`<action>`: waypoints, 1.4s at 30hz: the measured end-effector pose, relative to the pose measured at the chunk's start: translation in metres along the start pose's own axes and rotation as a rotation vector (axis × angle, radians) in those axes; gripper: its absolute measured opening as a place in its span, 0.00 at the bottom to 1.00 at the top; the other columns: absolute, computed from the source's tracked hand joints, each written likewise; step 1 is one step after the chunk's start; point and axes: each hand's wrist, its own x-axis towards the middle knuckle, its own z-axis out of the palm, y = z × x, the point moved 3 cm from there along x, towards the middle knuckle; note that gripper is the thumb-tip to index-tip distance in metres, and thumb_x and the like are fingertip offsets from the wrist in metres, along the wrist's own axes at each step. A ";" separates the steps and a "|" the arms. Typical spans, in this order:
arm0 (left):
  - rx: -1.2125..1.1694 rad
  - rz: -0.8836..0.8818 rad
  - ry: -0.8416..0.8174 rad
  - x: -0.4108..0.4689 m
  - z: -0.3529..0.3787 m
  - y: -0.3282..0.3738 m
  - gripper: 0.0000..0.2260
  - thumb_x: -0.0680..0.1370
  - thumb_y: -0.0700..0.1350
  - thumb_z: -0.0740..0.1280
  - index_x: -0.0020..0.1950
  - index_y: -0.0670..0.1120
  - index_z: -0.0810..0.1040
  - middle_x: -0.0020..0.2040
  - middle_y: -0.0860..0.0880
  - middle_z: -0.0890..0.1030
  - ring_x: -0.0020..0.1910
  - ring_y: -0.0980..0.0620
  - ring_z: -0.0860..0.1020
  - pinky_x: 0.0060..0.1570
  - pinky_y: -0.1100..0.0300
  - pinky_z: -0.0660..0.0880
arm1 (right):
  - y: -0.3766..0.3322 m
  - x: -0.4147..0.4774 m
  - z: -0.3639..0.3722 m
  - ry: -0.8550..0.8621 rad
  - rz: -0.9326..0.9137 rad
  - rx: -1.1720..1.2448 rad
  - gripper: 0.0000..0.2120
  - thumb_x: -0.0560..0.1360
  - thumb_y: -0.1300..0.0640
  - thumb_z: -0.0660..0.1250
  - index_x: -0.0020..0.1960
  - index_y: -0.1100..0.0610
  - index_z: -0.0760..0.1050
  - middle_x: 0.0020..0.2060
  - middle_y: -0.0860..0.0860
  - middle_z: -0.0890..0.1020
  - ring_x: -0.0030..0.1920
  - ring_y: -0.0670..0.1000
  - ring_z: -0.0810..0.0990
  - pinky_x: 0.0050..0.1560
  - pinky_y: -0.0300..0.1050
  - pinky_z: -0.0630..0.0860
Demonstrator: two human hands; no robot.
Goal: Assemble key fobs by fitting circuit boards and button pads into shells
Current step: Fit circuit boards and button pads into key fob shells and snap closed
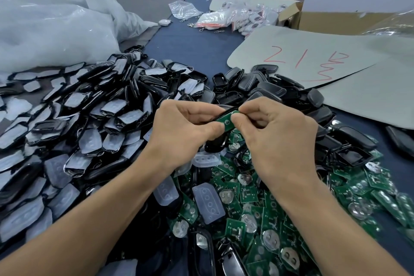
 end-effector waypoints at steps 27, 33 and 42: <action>0.014 -0.039 -0.110 -0.001 0.003 0.003 0.19 0.70 0.36 0.77 0.49 0.61 0.88 0.41 0.51 0.89 0.37 0.51 0.87 0.39 0.59 0.83 | 0.020 0.003 0.008 -0.159 0.185 0.235 0.08 0.77 0.56 0.75 0.41 0.44 0.83 0.32 0.43 0.85 0.31 0.46 0.82 0.36 0.47 0.81; -0.035 -0.075 -0.090 -0.001 0.002 -0.001 0.16 0.68 0.38 0.78 0.48 0.58 0.89 0.42 0.49 0.89 0.38 0.49 0.87 0.39 0.59 0.82 | 0.023 0.006 0.008 -0.259 0.167 0.283 0.05 0.75 0.54 0.76 0.44 0.45 0.83 0.32 0.46 0.85 0.32 0.47 0.81 0.35 0.45 0.79; -0.201 -0.100 -0.224 -0.001 0.007 0.006 0.18 0.74 0.34 0.72 0.55 0.56 0.88 0.49 0.46 0.89 0.47 0.47 0.88 0.43 0.61 0.83 | 0.029 0.008 0.009 -0.193 0.313 0.437 0.04 0.76 0.53 0.72 0.49 0.46 0.83 0.30 0.53 0.84 0.28 0.52 0.80 0.31 0.45 0.77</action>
